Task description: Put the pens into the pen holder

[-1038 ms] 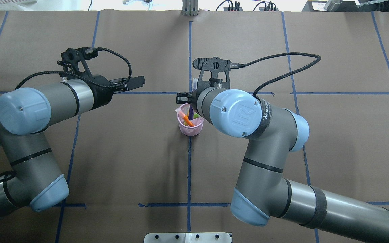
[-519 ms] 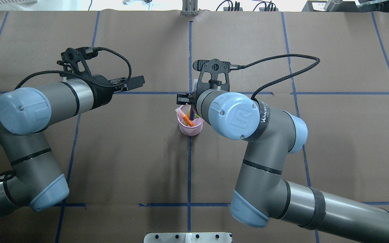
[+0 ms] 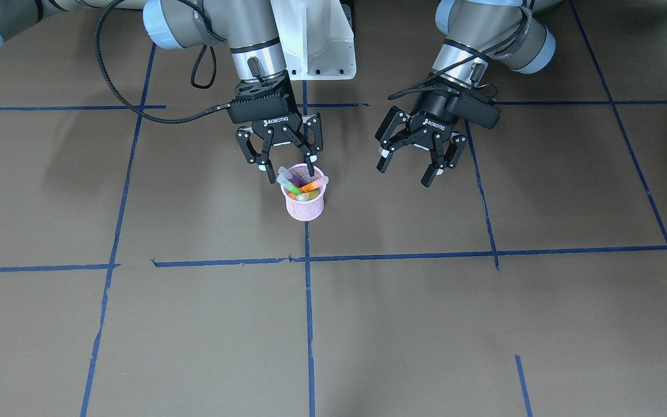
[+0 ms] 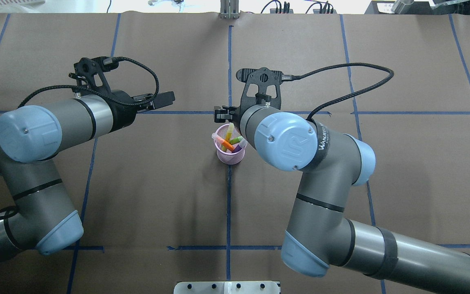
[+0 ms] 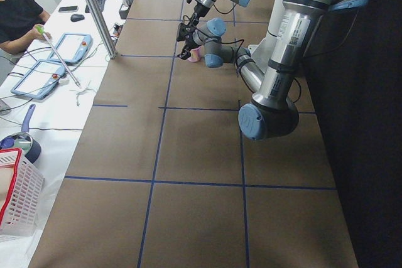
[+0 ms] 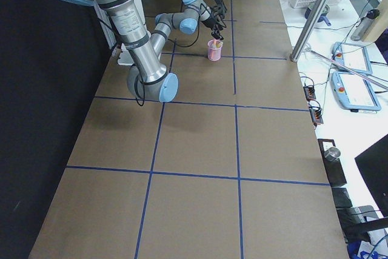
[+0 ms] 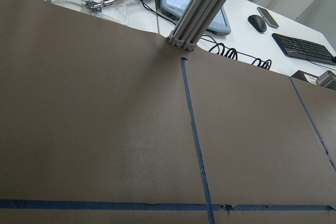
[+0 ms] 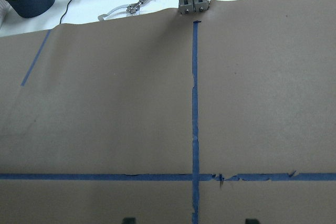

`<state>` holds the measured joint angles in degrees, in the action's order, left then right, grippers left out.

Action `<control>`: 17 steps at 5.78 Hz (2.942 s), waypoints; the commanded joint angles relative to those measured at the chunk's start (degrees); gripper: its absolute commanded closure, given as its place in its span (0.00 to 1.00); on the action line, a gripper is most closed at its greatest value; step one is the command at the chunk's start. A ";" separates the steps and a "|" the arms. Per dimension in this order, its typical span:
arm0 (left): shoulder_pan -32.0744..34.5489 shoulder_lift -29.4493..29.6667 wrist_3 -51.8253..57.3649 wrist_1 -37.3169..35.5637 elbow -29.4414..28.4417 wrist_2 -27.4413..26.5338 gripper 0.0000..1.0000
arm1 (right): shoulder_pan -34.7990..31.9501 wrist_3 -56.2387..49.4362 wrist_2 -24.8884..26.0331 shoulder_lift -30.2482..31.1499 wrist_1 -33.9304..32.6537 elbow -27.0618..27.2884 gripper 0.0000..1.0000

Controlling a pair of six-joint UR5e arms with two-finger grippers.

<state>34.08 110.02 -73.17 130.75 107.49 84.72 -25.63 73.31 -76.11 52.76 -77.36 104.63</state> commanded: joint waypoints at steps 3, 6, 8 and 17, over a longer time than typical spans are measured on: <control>13.68 -6.99 19.07 -4.60 -1.14 20.60 0.00 | -17.46 -5.16 -26.88 10.32 -1.38 6.81 0.26; 32.92 -12.61 44.35 -21.72 -1.23 39.16 0.00 | -35.66 -26.11 -48.54 19.55 -8.80 6.11 0.26; 44.08 -13.86 68.83 -37.59 -1.14 42.80 0.00 | -45.69 -44.29 -55.52 25.86 -14.38 4.28 0.26; 55.92 -25.73 78.36 -50.86 -8.43 55.73 0.00 | -65.25 -85.00 -60.39 37.59 -19.58 -12.17 0.00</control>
<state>90.01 84.25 6.88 79.72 99.32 140.01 -90.86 -11.67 -136.62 90.33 -96.92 92.33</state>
